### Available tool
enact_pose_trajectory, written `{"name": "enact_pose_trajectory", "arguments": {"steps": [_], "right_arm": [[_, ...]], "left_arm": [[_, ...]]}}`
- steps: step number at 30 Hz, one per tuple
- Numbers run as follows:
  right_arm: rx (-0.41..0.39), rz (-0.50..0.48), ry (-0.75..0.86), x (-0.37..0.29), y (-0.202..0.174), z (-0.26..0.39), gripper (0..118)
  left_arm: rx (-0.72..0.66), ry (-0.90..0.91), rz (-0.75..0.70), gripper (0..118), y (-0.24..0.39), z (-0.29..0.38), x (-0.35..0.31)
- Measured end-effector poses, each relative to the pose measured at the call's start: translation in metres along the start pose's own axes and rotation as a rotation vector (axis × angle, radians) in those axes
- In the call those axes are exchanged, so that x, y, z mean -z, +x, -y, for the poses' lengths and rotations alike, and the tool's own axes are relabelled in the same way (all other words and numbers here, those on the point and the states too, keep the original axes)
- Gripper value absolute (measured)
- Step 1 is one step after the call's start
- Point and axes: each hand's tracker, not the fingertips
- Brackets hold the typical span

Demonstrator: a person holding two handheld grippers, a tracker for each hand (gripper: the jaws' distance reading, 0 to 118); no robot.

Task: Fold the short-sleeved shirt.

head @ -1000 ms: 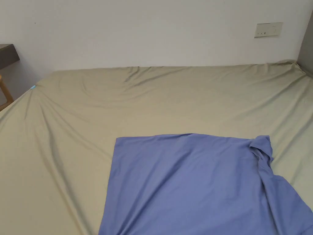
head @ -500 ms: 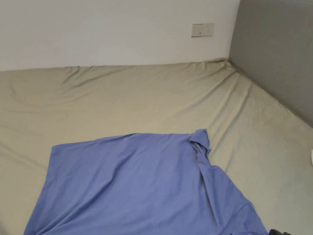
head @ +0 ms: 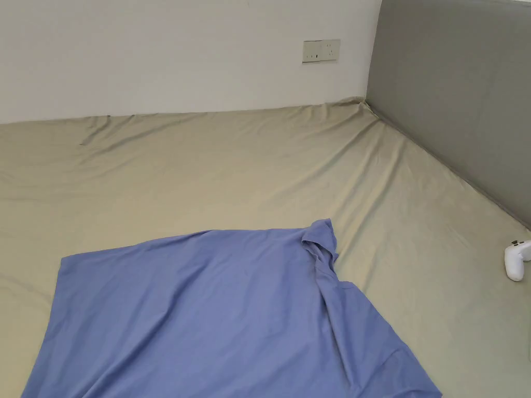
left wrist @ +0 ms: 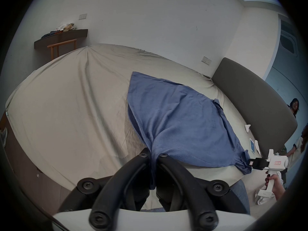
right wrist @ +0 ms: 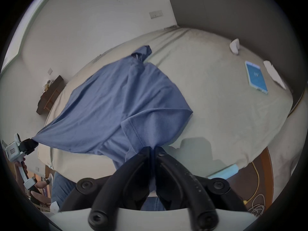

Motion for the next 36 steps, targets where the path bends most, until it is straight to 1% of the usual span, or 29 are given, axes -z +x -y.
{"name": "enact_pose_trajectory", "arguments": {"steps": [2, 3, 5, 8, 9, 10, 12, 13, 17, 18, 19, 21, 22, 23, 25, 28, 30, 34, 36], "right_arm": [[0.009, -0.013, 0.060, -0.013, -0.006, -0.008, 7], [0.039, -0.007, 0.092, -0.019, -0.009, -0.015, 7], [0.061, -0.035, 0.172, -0.028, -0.015, -0.032, 7], [0.042, -0.056, 0.243, -0.032, -0.024, -0.071, 7], [0.047, -0.051, 0.241, -0.027, -0.028, -0.088, 7], [0.047, -0.047, 0.248, -0.020, -0.031, -0.105, 7], [0.034, -0.025, 0.277, 0.005, -0.039, -0.143, 7], [0.026, -0.011, 0.277, 0.019, -0.042, -0.160, 7], [0.036, 0.063, 0.235, 0.081, -0.048, -0.220, 7], [0.038, 0.076, 0.217, 0.097, -0.049, -0.231, 7], [0.023, 0.097, 0.209, 0.110, -0.051, -0.240, 7], [0.028, 0.115, 0.182, 0.136, -0.054, -0.256, 7], [0.036, 0.110, 0.177, 0.147, -0.054, -0.261, 7], [0.026, 0.122, 0.159, 0.158, -0.057, -0.262, 7], [-0.001, 0.180, 0.102, 0.182, -0.059, -0.266, 7], [0.012, 0.181, 0.072, 0.213, -0.055, -0.269, 7], [0.011, 0.198, 0.050, 0.227, -0.055, -0.271, 7], [-0.020, 0.215, -0.002, 0.242, -0.054, -0.266, 7], [-0.009, 0.216, -0.008, 0.244, -0.051, -0.262, 7]], "left_arm": [[0.000, 0.006, -0.001, 4, 0.003, -0.002, -0.003], [0.003, 0.010, -0.008, 4, 0.006, -0.006, -0.004], [0.019, 0.023, -0.002, 4, 0.010, -0.016, -0.006], [0.027, 0.037, -0.001, 4, 0.016, -0.045, 0.000], [0.029, 0.045, 0.010, 4, 0.016, -0.059, 0.007], [0.050, 0.056, 0.017, 4, 0.020, -0.074, 0.017], [0.128, 0.042, -0.051, 4, 0.025, -0.108, 0.049], [0.161, 0.054, -0.080, 4, 0.026, -0.121, 0.065], [0.094, -0.019, -0.089, 4, 0.024, -0.172, 0.138], [0.074, -0.049, -0.110, 4, 0.022, -0.181, 0.157], [0.064, -0.078, -0.119, 4, 0.021, -0.187, 0.172], [0.056, -0.117, -0.142, 4, 0.019, -0.196, 0.204], [0.060, -0.142, -0.157, 4, 0.017, -0.197, 0.215], [0.039, -0.153, -0.169, 4, 0.016, -0.198, 0.225], [0.038, -0.180, -0.178, 4, 0.015, -0.198, 0.243], [0.060, -0.207, -0.209, 4, 0.013, -0.195, 0.261], [0.066, -0.231, -0.213, 4, 0.002, -0.194, 0.281], [0.076, -0.272, -0.235, 4, -0.003, -0.186, 0.293], [0.060, -0.274, -0.234, 4, -0.007, -0.181, 0.295]]}}
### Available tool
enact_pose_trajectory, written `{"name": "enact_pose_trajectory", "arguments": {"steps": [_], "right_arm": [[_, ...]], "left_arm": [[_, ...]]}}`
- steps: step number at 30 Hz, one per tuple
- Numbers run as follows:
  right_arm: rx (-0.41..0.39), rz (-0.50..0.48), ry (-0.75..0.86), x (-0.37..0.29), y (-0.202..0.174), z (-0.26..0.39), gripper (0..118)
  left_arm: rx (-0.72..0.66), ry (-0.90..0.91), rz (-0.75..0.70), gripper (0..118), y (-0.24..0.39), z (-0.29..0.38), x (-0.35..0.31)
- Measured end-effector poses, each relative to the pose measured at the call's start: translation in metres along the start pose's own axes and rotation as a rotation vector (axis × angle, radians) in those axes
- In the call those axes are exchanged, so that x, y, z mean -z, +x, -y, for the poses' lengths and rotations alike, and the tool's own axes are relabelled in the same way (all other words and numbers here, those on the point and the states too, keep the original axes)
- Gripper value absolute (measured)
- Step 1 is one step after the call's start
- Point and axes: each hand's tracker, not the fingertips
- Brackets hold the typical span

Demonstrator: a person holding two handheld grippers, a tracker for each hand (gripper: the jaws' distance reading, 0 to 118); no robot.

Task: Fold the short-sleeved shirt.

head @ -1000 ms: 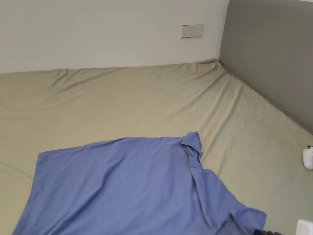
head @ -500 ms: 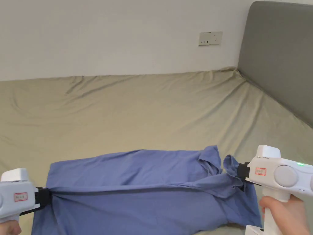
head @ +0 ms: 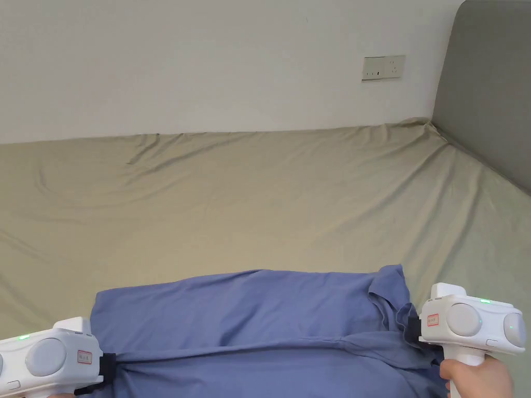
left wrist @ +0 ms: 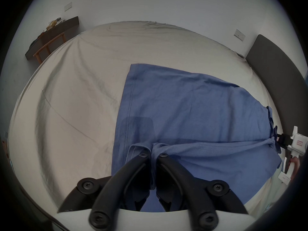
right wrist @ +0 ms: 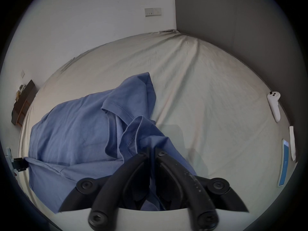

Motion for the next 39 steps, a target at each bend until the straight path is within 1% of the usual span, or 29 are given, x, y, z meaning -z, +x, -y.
{"name": "enact_pose_trajectory", "arguments": {"steps": [2, 3, 4, 5, 6, 7, 8, 9, 10, 12, 14, 15, 16, 17, 18, 19, 20, 21, 22, 24, 26, 28, 30, 32, 35, 36, 37, 38, 39], "right_arm": [[0.020, -0.031, -0.013, 0.000, 0.006, 0.002, 12], [0.027, -0.062, -0.031, -0.004, 0.008, 0.002, 29], [0.036, -0.082, -0.021, -0.012, 0.013, 0.001, 68], [0.069, -0.120, 0.020, -0.026, 0.020, -0.001, 98], [0.078, -0.184, 0.094, -0.046, 0.028, 0.000, 118], [0.084, -0.227, 0.192, -0.070, 0.035, 0.001, 114], [0.088, -0.256, 0.301, -0.099, 0.043, 0.005, 111], [0.095, -0.272, 0.373, -0.129, 0.051, 0.012, 112], [0.066, -0.290, 0.412, -0.155, 0.057, 0.019, 118], [0.012, -0.256, 0.531, -0.216, 0.061, 0.046, 118], [-0.016, -0.231, 0.583, -0.257, 0.069, 0.074, 118], [-0.023, -0.227, 0.601, -0.278, 0.063, 0.091, 115], [-0.016, -0.211, 0.616, -0.292, 0.065, 0.108, 100], [-0.015, -0.213, 0.621, -0.302, 0.068, 0.121, 83], [-0.017, -0.211, 0.613, -0.311, 0.068, 0.131, 58], [0.007, -0.193, 0.603, -0.318, 0.067, 0.139, 15], [0.053, -0.183, 0.594, -0.324, 0.067, 0.148, 2], [0.054, -0.170, 0.596, -0.327, 0.067, 0.154, 2], [0.080, -0.160, 0.605, -0.329, 0.067, 0.161, 2], [0.094, -0.159, 0.601, -0.330, 0.069, 0.162, 1], [0.100, -0.160, 0.594, -0.331, 0.068, 0.165, 0], [0.106, -0.135, 0.582, -0.333, 0.067, 0.165, 0], [0.109, -0.153, 0.567, -0.333, 0.068, 0.167, 0], [0.104, -0.162, 0.558, -0.333, 0.067, 0.167, 0], [0.088, -0.138, 0.559, -0.335, 0.065, 0.170, 0], [0.089, -0.140, 0.551, -0.334, 0.066, 0.170, 0], [0.095, -0.144, 0.542, -0.333, 0.066, 0.170, 0], [0.104, -0.149, 0.536, -0.332, 0.066, 0.171, 0], [0.106, -0.153, 0.530, -0.331, 0.068, 0.170, 0]], "left_arm": [[0.004, -0.009, 0.007, 6, -0.001, 0.005, -0.001], [0.011, -0.009, 0.023, 18, -0.004, 0.007, -0.001], [0.007, 0.002, 0.051, 58, -0.008, 0.009, -0.004], [-0.025, 0.035, 0.064, 95, -0.013, 0.010, -0.013], [-0.064, 0.077, 0.082, 118, -0.020, 0.010, -0.023], [-0.076, 0.179, 0.122, 115, -0.025, 0.013, -0.045], [-0.107, 0.315, 0.167, 109, -0.030, 0.018, -0.074], [-0.092, 0.402, 0.169, 108, -0.033, 0.025, -0.104], [-0.062, 0.461, 0.153, 112, -0.032, 0.035, -0.135], [0.015, 0.598, 0.144, 118, -0.034, 0.062, -0.191], [0.030, 0.669, 0.124, 118, -0.034, 0.095, -0.236], [0.028, 0.648, 0.151, 117, -0.037, 0.111, -0.253], [0.025, 0.628, 0.183, 107, -0.041, 0.123, -0.264], [0.023, 0.610, 0.198, 88, -0.045, 0.135, -0.270], [0.025, 0.597, 0.198, 59, -0.047, 0.145, -0.271], [0.027, 0.556, 0.186, 7, -0.048, 0.153, -0.273], [0.024, 0.540, 0.184, 1, -0.048, 0.161, -0.273], [0.036, 0.522, 0.158, 1, -0.048, 0.167, -0.271], [0.059, 0.526, 0.101, 0, -0.047, 0.173, -0.265], [0.053, 0.470, 0.135, 0, -0.047, 0.179, -0.263], [0.022, 0.484, 0.185, 0, -0.053, 0.185, -0.257], [0.014, 0.454, 0.207, 0, -0.055, 0.181, -0.253], [0.016, 0.443, 0.217, 0, -0.054, 0.176, -0.244], [0.045, 0.392, 0.225, 0, -0.053, 0.163, -0.226], [0.038, 0.356, 0.242, 0, -0.053, 0.146, -0.194], [0.059, 0.337, 0.239, 0, -0.051, 0.140, -0.182], [0.085, 0.330, 0.211, 17, -0.049, 0.135, -0.171], [0.110, 0.319, 0.196, 55, -0.047, 0.131, -0.160], [0.118, 0.281, 0.177, 101, -0.046, 0.124, -0.146]]}}
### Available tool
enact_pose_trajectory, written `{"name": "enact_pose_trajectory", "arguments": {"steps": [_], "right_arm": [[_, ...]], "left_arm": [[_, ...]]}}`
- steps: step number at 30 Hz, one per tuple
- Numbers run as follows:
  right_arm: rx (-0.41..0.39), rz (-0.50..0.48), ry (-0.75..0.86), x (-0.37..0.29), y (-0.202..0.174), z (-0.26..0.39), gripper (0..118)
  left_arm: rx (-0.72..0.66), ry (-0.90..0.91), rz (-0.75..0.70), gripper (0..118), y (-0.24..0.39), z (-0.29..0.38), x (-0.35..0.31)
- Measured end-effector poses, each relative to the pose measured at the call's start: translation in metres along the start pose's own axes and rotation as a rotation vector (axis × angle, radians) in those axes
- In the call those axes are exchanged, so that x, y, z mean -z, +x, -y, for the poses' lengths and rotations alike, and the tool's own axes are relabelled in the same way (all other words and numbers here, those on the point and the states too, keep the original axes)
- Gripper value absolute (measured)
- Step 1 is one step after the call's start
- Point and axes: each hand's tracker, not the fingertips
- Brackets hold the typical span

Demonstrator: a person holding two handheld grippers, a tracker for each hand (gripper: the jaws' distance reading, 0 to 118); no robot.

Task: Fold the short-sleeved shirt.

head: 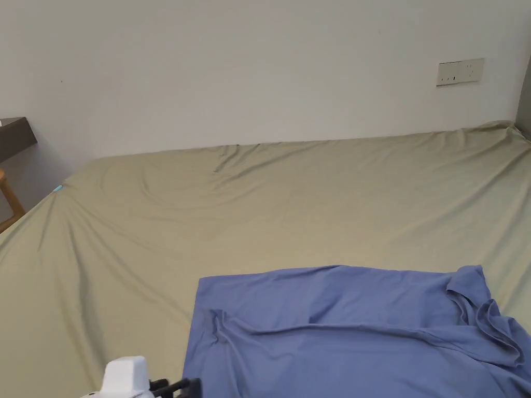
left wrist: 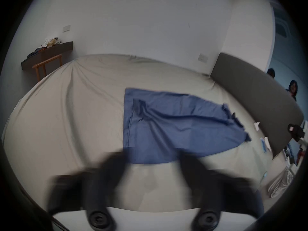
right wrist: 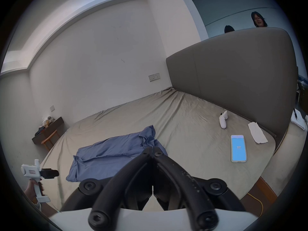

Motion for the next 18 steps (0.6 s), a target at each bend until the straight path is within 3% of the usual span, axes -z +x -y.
{"name": "enact_pose_trajectory", "arguments": {"steps": [1, 2, 7, 8, 9, 10, 11, 18], "right_arm": [[-0.001, 0.004, -0.003, 0.001, -0.001, 0.001, 0], [-0.005, 0.007, -0.006, 0.001, -0.002, 0.002, 0], [-0.016, 0.008, -0.029, 0.004, -0.004, 0.005, 0], [-0.014, 0.007, -0.032, 0.009, 0.005, 0.004, 0], [-0.008, 0.003, -0.039, 0.010, 0.006, 0.005, 0], [0.001, -0.001, -0.047, 0.011, 0.006, 0.005, 0], [0.009, -0.005, -0.050, 0.012, 0.006, 0.006, 0], [-0.007, -0.007, -0.080, 0.022, 0.012, 0.015, 0]], "left_arm": [[-0.016, -0.067, -0.013, 117, -0.002, -0.002, 0.017], [-0.022, -0.091, -0.023, 109, -0.004, 0.001, 0.025], [-0.074, -0.131, -0.030, 106, -0.005, -0.001, 0.066], [-0.060, -0.160, -0.038, 97, -0.004, 0.001, 0.075], [-0.057, -0.208, -0.056, 78, -0.003, 0.002, 0.083], [-0.068, -0.234, -0.071, 28, -0.003, 0.004, 0.088], [-0.081, -0.263, -0.086, 8, -0.006, 0.004, 0.093], [-0.100, -0.194, -0.054, 7, -0.007, 0.004, 0.073]]}}
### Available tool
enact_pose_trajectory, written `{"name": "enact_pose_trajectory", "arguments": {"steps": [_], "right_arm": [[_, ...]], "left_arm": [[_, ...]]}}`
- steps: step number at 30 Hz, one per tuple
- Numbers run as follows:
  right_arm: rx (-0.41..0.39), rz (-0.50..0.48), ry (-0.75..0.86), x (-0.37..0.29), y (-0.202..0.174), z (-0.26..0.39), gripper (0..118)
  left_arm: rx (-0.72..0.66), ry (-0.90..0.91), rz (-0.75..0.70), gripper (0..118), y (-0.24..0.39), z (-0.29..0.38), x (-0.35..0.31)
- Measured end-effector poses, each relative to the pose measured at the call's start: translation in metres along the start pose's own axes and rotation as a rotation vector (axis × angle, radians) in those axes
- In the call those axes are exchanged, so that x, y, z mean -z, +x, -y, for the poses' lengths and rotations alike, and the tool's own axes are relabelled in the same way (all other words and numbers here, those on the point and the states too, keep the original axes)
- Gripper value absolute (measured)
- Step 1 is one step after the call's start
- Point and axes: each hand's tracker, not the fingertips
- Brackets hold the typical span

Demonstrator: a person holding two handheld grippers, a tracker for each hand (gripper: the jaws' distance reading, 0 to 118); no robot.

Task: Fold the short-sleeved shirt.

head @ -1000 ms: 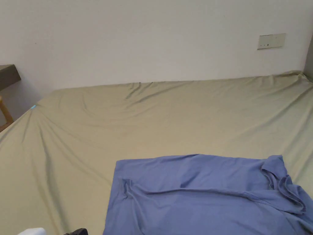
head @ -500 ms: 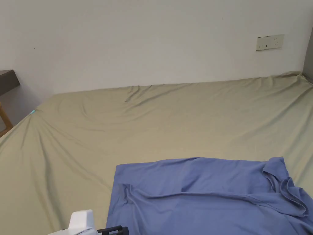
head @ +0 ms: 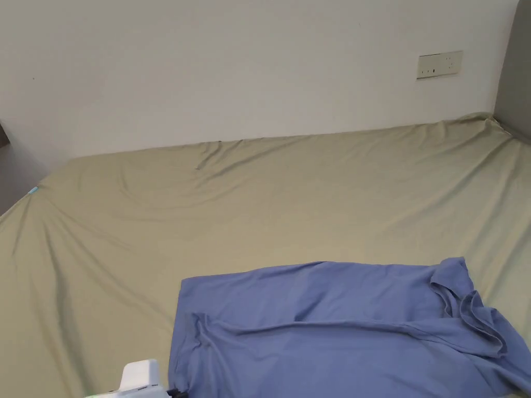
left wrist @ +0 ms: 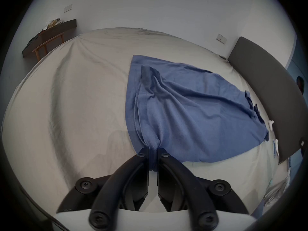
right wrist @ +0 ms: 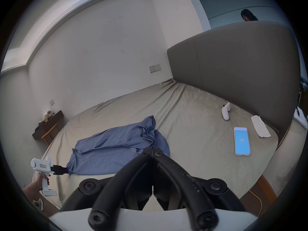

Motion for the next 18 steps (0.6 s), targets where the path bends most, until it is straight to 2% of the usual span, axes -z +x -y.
{"name": "enact_pose_trajectory", "arguments": {"steps": [3, 6, 12, 13, 15, 16, 17, 18], "right_arm": [[-0.015, 0.000, -0.018, 0.010, 0.003, 0.003, 0], [-0.071, 0.018, -0.037, 0.032, 0.000, 0.002, 0], [-0.110, 0.039, -0.145, 0.124, 0.015, 0.003, 2], [-0.119, 0.006, -0.198, 0.145, 0.022, 0.004, 27], [-0.089, 0.015, -0.287, 0.186, 0.033, 0.010, 113], [-0.086, -0.002, -0.360, 0.208, 0.036, 0.016, 115], [-0.043, -0.043, -0.389, 0.220, 0.039, 0.024, 101], [-0.081, -0.028, -0.424, 0.245, 0.041, 0.028, 89]], "left_arm": [[-0.033, 0.058, 0.024, 7, 0.000, -0.008, -0.016], [0.015, 0.127, 0.013, 7, 0.002, -0.018, -0.038], [0.028, 0.197, 0.063, 7, 0.008, -0.036, -0.072], [0.027, 0.209, 0.063, 7, 0.013, -0.038, -0.077], [0.031, 0.235, 0.075, 7, 0.017, -0.042, -0.086], [0.040, 0.245, 0.080, 7, 0.018, -0.044, -0.089], [0.047, 0.254, 0.080, 7, 0.020, -0.046, -0.090], [0.055, 0.258, 0.076, 7, 0.022, -0.048, -0.091]]}}
